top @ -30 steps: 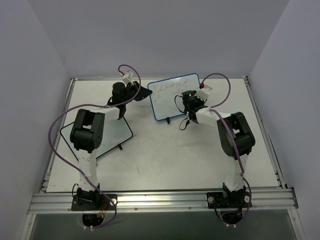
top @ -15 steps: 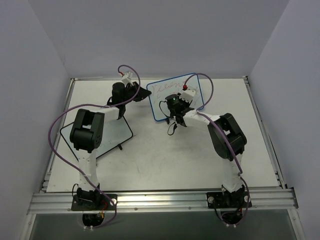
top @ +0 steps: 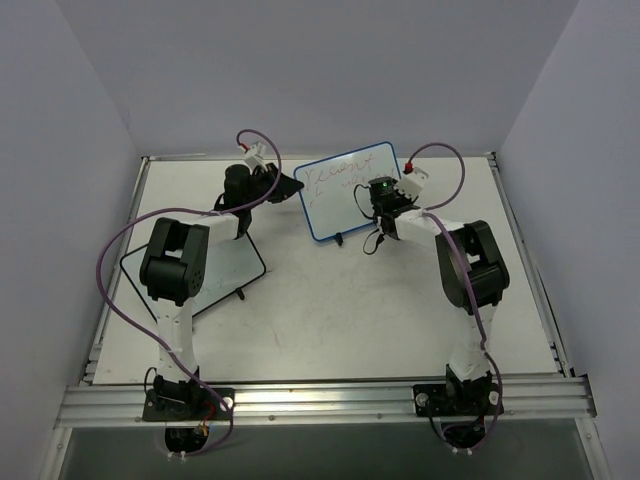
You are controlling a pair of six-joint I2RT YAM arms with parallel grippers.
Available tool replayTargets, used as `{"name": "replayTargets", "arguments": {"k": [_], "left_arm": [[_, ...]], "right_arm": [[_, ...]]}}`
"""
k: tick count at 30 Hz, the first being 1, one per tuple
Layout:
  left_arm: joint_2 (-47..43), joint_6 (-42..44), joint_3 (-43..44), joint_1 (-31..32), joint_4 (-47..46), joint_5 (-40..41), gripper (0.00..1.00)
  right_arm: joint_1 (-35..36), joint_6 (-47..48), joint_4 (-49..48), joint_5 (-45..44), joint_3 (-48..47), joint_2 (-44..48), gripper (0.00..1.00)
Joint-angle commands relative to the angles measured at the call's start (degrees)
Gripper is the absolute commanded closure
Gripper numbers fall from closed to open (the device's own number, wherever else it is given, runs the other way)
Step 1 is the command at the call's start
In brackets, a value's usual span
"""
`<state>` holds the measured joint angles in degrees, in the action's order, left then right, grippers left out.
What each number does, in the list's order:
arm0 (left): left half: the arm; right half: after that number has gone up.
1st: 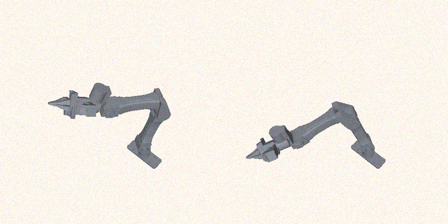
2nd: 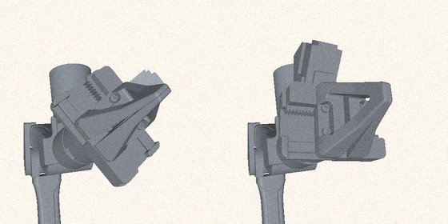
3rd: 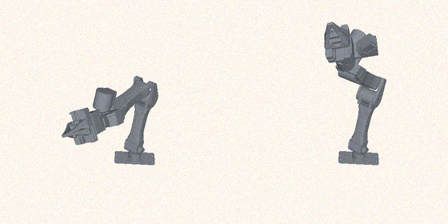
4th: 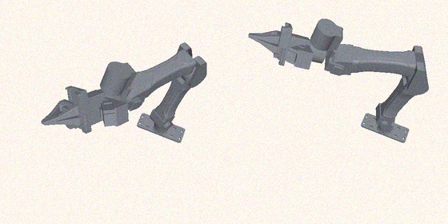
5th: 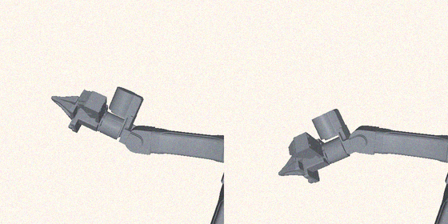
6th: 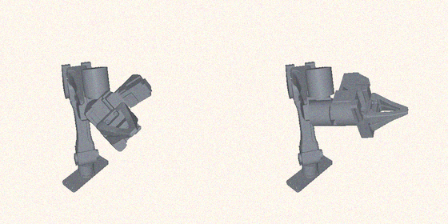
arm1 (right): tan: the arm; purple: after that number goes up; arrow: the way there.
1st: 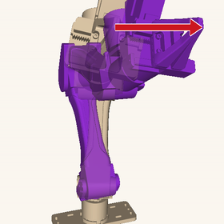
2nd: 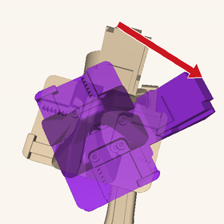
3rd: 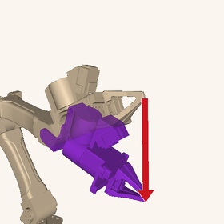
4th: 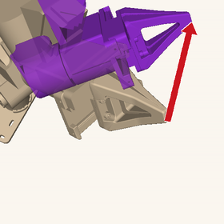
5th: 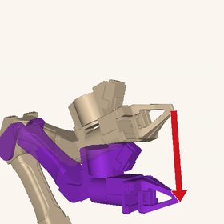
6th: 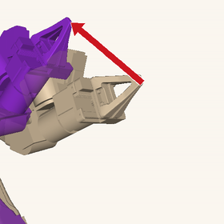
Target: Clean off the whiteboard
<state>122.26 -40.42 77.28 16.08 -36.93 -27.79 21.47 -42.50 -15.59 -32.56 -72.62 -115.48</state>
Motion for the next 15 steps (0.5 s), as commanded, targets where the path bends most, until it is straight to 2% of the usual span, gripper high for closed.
{"name": "replayTargets", "arguments": {"k": [1, 15], "left_arm": [[-0.88, 1.4, -0.11, 0.8, -1.13, -2.09, 0.96], [-0.44, 1.31, -0.2, 0.62, -1.04, -2.36, 0.97]], "right_arm": [[-2.31, -1.0, 5.57, 2.76, 2.57, -1.15, 1.0], [-4.42, 2.59, 5.49, 6.19, -1.29, -0.27, 1.0]]}}
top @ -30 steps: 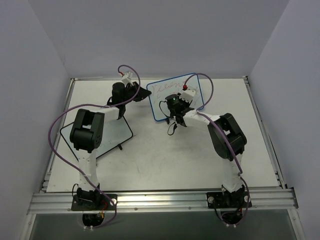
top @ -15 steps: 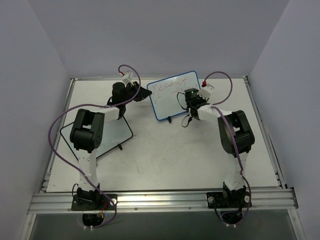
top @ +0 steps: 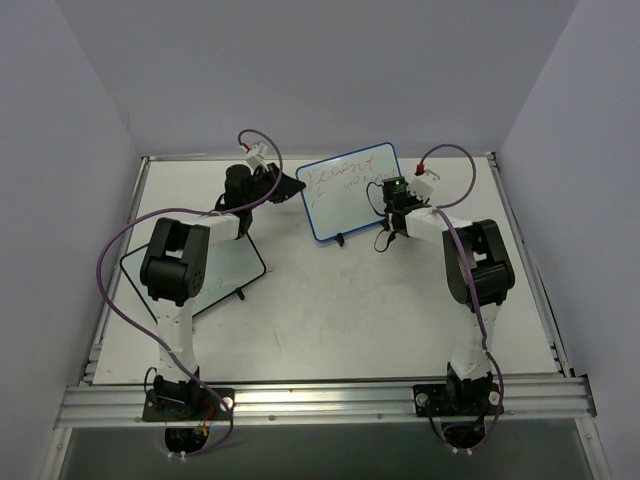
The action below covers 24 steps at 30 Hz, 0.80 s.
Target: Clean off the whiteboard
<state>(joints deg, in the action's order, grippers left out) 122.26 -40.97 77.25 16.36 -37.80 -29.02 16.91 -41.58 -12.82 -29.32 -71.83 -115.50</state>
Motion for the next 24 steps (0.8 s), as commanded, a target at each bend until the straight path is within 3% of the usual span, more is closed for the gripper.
{"name": "replayTargets", "arguments": {"k": [1, 10, 24], "left_arm": [[-0.35, 1.95, -0.09, 0.34, 0.01, -1.13, 0.97], [-0.18, 1.95, -0.08, 0.34, 0.18, -1.31, 0.98], [-0.09, 2.65, -0.08, 0.43, 0.8, -1.13, 0.98]], "right_arm": [[0.06, 2.12, 2.36, 3.65, -2.43, -0.25, 1.0], [2.51, 4.66, 2.62, 5.06, -8.49, -1.92, 1.0], [1.91, 5.91, 0.43, 16.39, -13.43, -4.03, 1.0]]}}
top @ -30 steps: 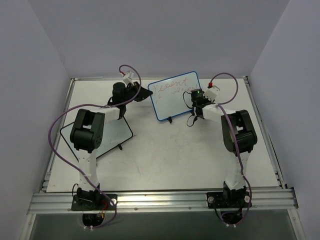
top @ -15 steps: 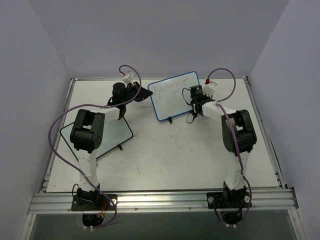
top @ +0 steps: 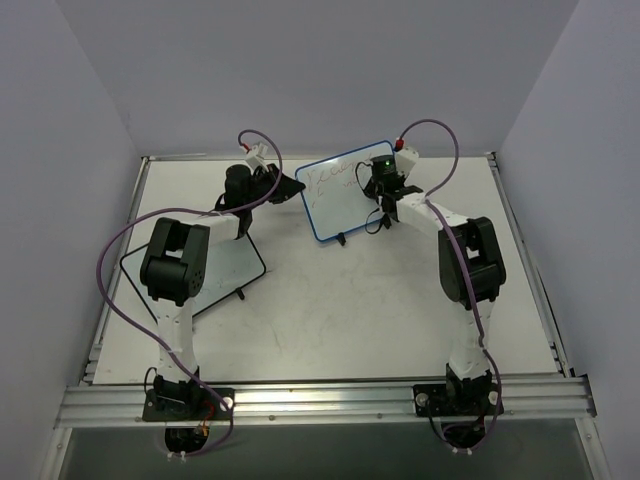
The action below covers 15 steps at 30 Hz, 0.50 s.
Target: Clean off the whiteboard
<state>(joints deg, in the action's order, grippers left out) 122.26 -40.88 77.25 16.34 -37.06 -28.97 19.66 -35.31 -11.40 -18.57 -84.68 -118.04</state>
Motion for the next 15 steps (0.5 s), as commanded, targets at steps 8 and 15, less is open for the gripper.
{"name": "replayTargets", "arguments": {"k": [8, 15], "left_arm": [[0.0, 2.21, -0.87, 0.45, -0.73, -1.09, 0.98], [0.0, 2.04, -1.32, 0.36, -1.35, -1.18, 0.98]], "right_arm": [[-4.19, -3.54, -5.12, 7.5, 10.15, 3.16, 1.0], [-7.53, -3.54, -5.3, 7.05, 13.23, 4.22, 1.0]]}}
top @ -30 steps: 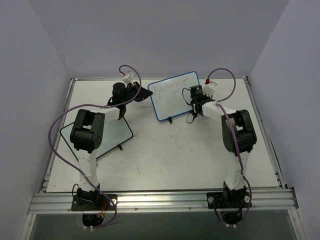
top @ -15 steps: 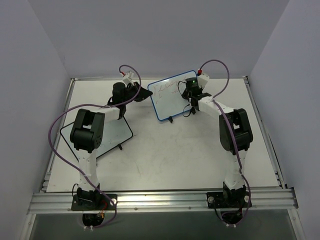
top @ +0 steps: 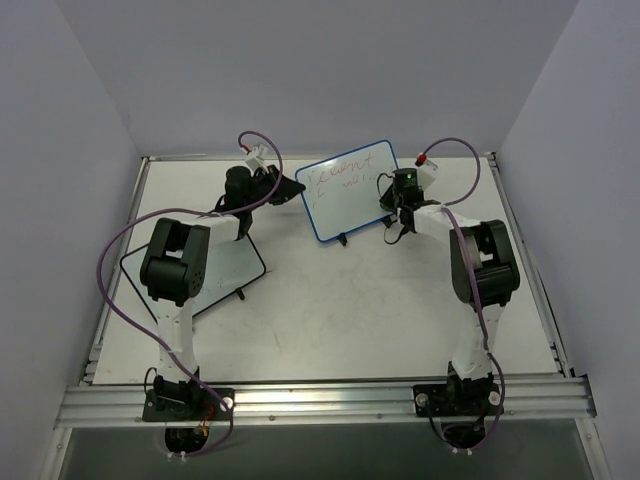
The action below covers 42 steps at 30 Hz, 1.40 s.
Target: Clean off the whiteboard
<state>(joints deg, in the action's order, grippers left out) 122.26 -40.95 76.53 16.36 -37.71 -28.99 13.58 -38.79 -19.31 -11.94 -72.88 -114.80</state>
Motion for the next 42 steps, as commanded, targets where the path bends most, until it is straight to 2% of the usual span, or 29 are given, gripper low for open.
{"name": "replayTargets", "arguments": {"k": [1, 5, 15, 26, 32, 42], "left_arm": [[0.0, 2.1, -0.59, 0.43, -0.69, -1.15, 0.98], [0.09, 2.19, -0.51, 0.43, -0.61, -1.33, 0.98], [-0.09, 3.24, -0.24, 0.43, 0.01, -1.77, 0.98], [0.26, 4.03, 0.11, 0.6, 0.8, -1.86, 0.98], [0.09, 4.3, 0.2, 0.6, 1.15, -1.86, 0.98], [0.26, 4.83, -0.07, 0.78, 1.24, -1.68, 0.98]], "right_arm": [[-1.8, 0.11, 2.7, 0.61, 1.25, 0.9, 1.0], [-2.51, 1.78, 4.36, 2.27, -3.73, -0.15, 1.0], [-1.02, 5.82, 9.9, 15.1, -20.88, -7.71, 1.0], [5.3, 11.18, 12.89, 19.5, -29.76, -12.46, 1.0], [5.05, 11.36, 13.77, 19.33, -29.78, -12.64, 1.0], [0.57, 9.87, 9.65, 22.14, -17.48, -8.77, 1.0]]}}
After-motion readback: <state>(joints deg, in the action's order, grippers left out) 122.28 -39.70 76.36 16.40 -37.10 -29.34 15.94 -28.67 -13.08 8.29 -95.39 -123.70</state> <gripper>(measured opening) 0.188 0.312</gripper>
